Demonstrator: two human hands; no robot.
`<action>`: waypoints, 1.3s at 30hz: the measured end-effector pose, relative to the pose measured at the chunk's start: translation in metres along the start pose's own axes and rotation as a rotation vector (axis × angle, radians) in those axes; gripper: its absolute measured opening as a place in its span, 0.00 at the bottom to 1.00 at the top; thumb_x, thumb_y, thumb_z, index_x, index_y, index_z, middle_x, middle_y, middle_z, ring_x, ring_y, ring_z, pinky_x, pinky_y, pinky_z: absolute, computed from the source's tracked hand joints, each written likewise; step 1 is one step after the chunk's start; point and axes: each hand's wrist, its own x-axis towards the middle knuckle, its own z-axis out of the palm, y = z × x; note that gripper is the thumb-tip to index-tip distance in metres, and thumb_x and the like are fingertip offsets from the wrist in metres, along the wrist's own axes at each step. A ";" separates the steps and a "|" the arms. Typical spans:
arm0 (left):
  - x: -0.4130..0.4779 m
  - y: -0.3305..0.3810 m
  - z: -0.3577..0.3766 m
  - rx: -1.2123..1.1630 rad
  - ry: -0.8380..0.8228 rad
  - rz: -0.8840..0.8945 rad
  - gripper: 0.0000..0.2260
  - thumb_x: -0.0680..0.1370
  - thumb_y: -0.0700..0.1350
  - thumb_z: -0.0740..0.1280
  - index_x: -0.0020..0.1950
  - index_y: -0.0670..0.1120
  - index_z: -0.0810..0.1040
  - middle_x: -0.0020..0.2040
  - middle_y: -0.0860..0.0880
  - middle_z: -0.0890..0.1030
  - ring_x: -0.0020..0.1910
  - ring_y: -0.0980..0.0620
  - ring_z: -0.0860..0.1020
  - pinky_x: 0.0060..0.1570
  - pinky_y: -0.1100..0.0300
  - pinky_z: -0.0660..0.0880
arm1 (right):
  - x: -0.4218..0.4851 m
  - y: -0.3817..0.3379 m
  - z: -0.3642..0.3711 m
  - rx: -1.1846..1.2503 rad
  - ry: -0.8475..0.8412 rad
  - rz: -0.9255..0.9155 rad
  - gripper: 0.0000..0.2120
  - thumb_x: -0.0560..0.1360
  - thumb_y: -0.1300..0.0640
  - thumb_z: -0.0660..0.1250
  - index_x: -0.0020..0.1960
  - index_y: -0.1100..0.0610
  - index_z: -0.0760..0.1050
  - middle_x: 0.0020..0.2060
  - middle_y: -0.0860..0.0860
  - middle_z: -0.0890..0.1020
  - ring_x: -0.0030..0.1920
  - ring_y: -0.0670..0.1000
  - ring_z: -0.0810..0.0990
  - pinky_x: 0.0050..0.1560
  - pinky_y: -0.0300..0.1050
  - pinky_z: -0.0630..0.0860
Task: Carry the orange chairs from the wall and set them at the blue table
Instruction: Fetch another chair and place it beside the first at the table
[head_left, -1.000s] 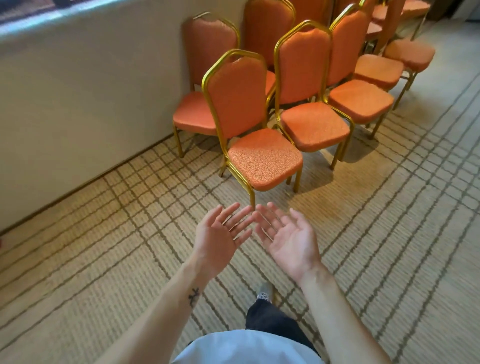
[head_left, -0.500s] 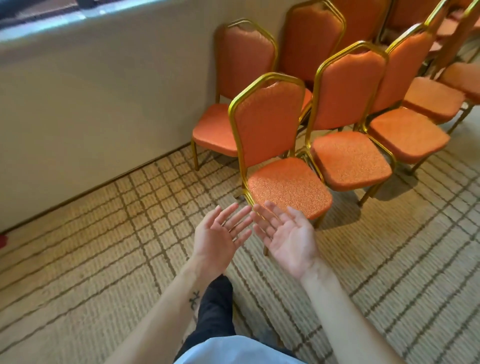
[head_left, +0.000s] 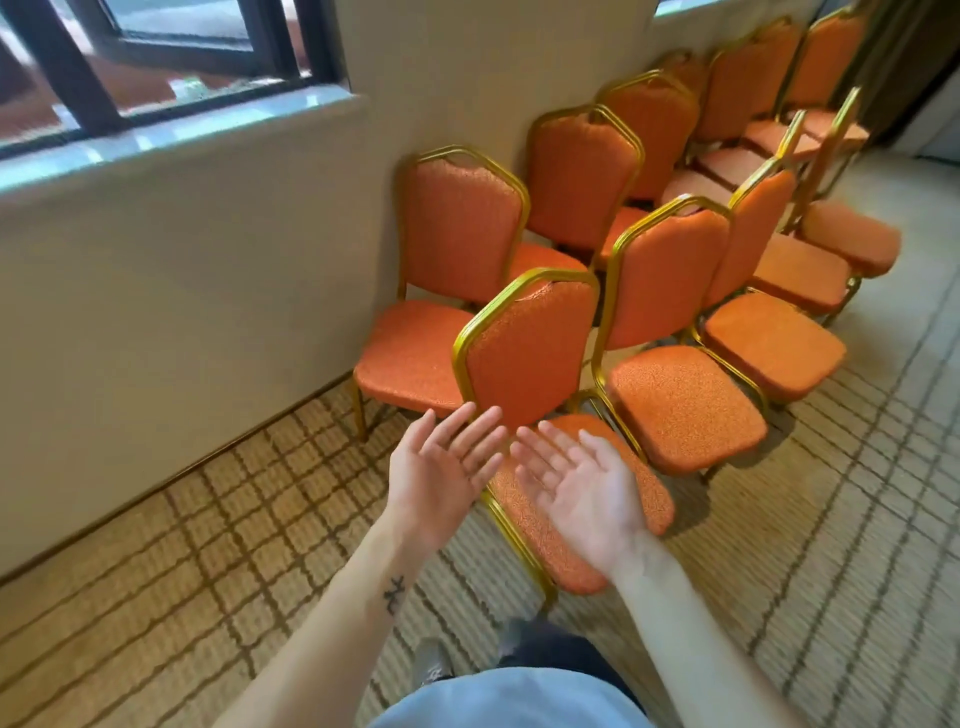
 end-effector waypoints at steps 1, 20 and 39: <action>0.007 0.005 0.001 -0.010 -0.012 -0.004 0.23 0.85 0.56 0.54 0.72 0.43 0.73 0.67 0.40 0.81 0.66 0.40 0.80 0.76 0.42 0.65 | 0.009 -0.003 0.004 -0.005 0.009 -0.009 0.21 0.84 0.50 0.56 0.71 0.62 0.72 0.64 0.62 0.82 0.65 0.61 0.81 0.73 0.59 0.69; 0.272 0.100 0.071 0.165 0.163 -0.051 0.23 0.85 0.55 0.54 0.73 0.44 0.73 0.65 0.42 0.82 0.66 0.41 0.80 0.75 0.43 0.67 | 0.281 -0.122 0.053 0.028 0.075 0.036 0.21 0.84 0.51 0.56 0.70 0.62 0.73 0.61 0.61 0.84 0.63 0.59 0.82 0.67 0.56 0.75; 0.461 0.135 0.127 0.931 -0.087 -0.361 0.15 0.85 0.48 0.58 0.52 0.45 0.83 0.46 0.50 0.86 0.42 0.54 0.83 0.47 0.55 0.74 | 0.379 -0.133 0.057 0.249 0.455 -0.067 0.17 0.84 0.51 0.57 0.66 0.58 0.77 0.59 0.56 0.85 0.63 0.57 0.81 0.63 0.53 0.77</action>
